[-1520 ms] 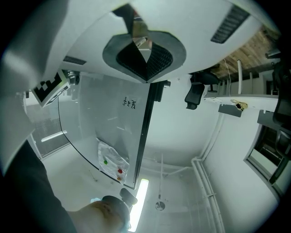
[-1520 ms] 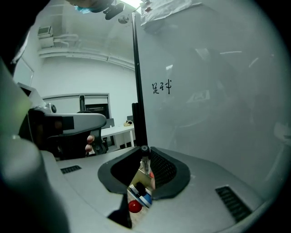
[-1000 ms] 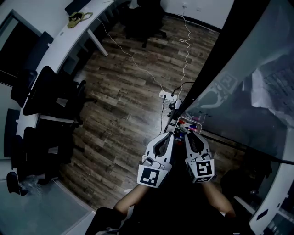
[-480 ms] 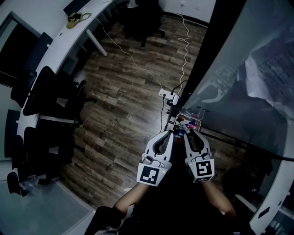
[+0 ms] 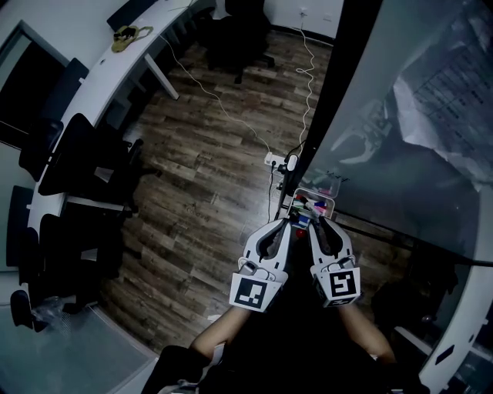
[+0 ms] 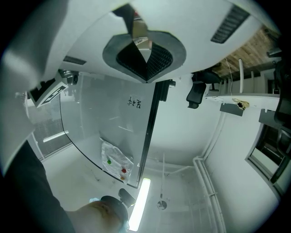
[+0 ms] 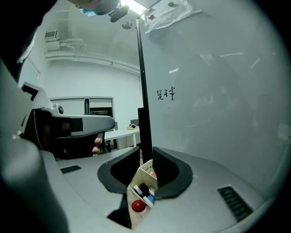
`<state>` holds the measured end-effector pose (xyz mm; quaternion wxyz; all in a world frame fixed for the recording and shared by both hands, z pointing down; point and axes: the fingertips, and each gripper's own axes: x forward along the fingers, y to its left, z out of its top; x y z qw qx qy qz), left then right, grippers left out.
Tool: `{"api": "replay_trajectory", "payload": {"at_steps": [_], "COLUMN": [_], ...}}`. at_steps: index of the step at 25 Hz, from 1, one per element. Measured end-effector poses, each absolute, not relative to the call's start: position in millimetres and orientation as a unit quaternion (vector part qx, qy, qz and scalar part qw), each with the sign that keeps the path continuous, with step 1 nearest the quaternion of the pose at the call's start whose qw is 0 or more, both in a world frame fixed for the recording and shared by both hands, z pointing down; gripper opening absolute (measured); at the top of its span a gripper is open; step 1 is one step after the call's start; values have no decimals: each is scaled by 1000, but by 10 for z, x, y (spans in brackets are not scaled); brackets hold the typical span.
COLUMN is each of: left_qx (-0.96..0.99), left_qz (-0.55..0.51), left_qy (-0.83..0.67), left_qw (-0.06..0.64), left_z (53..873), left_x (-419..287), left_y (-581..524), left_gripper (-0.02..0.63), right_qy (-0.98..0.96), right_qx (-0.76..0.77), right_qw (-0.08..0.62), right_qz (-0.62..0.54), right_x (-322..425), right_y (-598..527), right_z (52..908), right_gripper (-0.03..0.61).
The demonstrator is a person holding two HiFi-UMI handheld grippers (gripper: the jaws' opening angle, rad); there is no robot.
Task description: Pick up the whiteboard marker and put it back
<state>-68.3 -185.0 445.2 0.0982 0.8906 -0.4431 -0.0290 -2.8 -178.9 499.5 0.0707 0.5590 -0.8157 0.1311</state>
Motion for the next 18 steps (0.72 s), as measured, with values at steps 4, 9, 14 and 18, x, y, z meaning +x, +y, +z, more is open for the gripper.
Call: {"api": "replay_trajectory", "payload": {"at_steps": [4,9,14,18], "left_qx": [894,897,900,902], "left_qz": [-33,-36,-38,-40], "left_qy": [-438,-431,-425,-421], "left_qw": [95,91,88,83], "left_z": [4415,4401,4362,4368], "left_x": [-679,-679,-728,-756], "left_y": [-1796,-1716,-1650,-1585], "left_gripper": [8,8,8,8], "right_qy": [-813,-806,-800,-794], "right_qx": [565,577,586,595], "right_qw": [64,65,59,54], "right_qz": [125,114,115,110], "right_x": [-38,-9,-43,-33], "right_y": [-1736,-1652,-1600,-1546], "right_z": [4924,4925,4861,4826], "right_gripper": [81,50,18,15]}}
